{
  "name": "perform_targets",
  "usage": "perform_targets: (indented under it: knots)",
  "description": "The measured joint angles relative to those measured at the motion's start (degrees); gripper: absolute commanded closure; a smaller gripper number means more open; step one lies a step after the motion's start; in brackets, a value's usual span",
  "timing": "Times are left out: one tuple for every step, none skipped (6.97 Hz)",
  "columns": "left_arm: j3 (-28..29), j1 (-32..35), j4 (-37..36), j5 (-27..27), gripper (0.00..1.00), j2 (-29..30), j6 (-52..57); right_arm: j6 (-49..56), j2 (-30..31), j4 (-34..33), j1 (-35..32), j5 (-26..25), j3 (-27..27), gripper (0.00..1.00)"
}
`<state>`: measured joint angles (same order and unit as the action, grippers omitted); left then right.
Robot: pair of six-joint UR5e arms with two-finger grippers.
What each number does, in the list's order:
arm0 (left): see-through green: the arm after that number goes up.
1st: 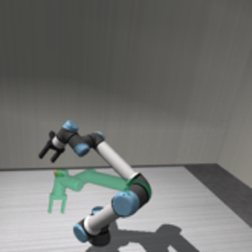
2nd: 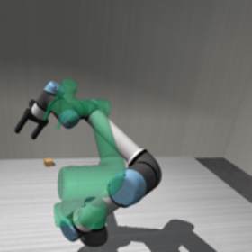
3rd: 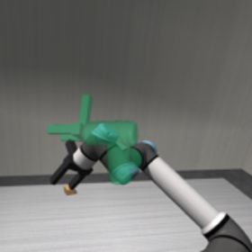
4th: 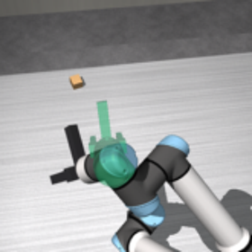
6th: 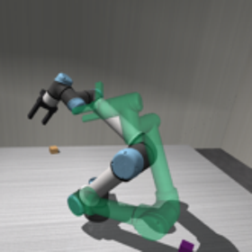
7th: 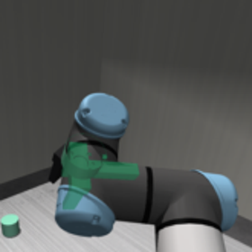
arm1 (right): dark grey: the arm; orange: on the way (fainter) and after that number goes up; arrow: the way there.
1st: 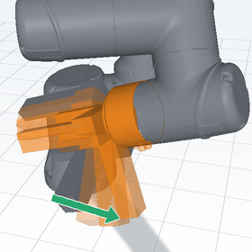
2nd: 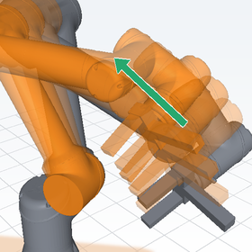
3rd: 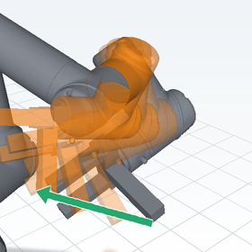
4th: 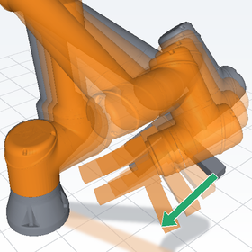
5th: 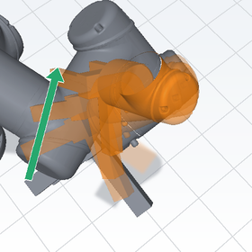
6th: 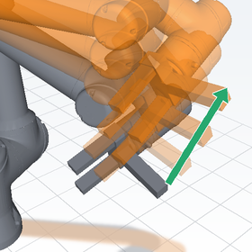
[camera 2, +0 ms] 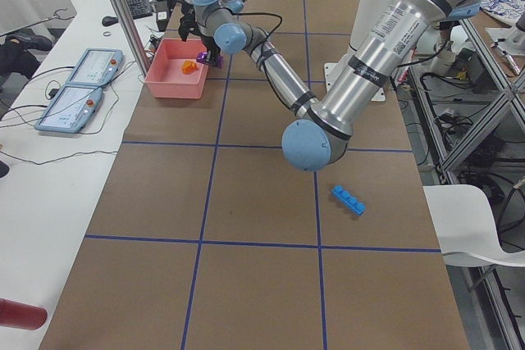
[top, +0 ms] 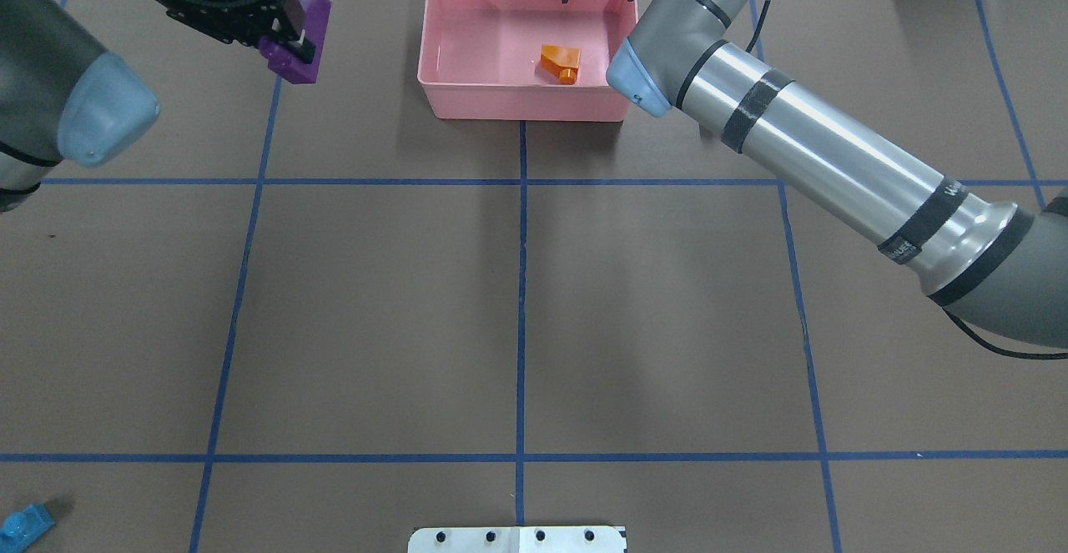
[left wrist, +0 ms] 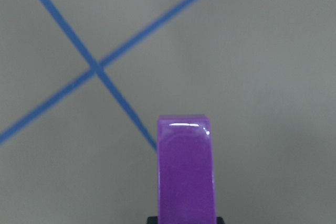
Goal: Put all blocks into box
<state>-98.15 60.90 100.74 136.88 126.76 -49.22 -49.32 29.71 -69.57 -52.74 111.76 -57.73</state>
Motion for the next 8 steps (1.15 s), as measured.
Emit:
perform_targets:
  knots:
    - [6.21,-0.72,10.57,-1.25,1.00,2.17,-8.51,3.11,3.26,-5.57,-0.68,0.89,-6.34,0.01]
    - [12.01,-2.65,17.96,-5.27,1.00,5.09,-14.91,5.55,8.71,-6.13,-1.18,1.18,-12.05,0.01]
    - [16.82,-5.74,21.23,-11.96,1.00,8.89,-19.33,7.61,14.17,-3.62,-1.81,1.42,-16.28,0.01]
    - [22.28,-8.68,22.78,-18.75,1.00,13.44,-22.36,9.04,18.18,-0.52,-2.26,1.48,-18.46,0.01]
    - [29.18,-10.44,25.20,-23.80,1.00,17.93,-23.99,9.60,21.32,3.79,-2.48,1.41,-19.15,0.01]
    - [36.20,-11.24,28.67,-27.07,1.00,21.48,-24.65,9.77,24.20,8.71,-2.52,1.27,-19.13,0.01]
    - [41.81,-12.11,30.78,-30.28,1.00,24.37,-24.86,9.88,26.41,12.62,-2.52,1.14,-18.67,0.01]
    - [45.97,-13.19,31.61,-33.63,1.00,26.70,-24.95,9.84,27.78,15.92,-2.46,0.93,-17.31,0.01]
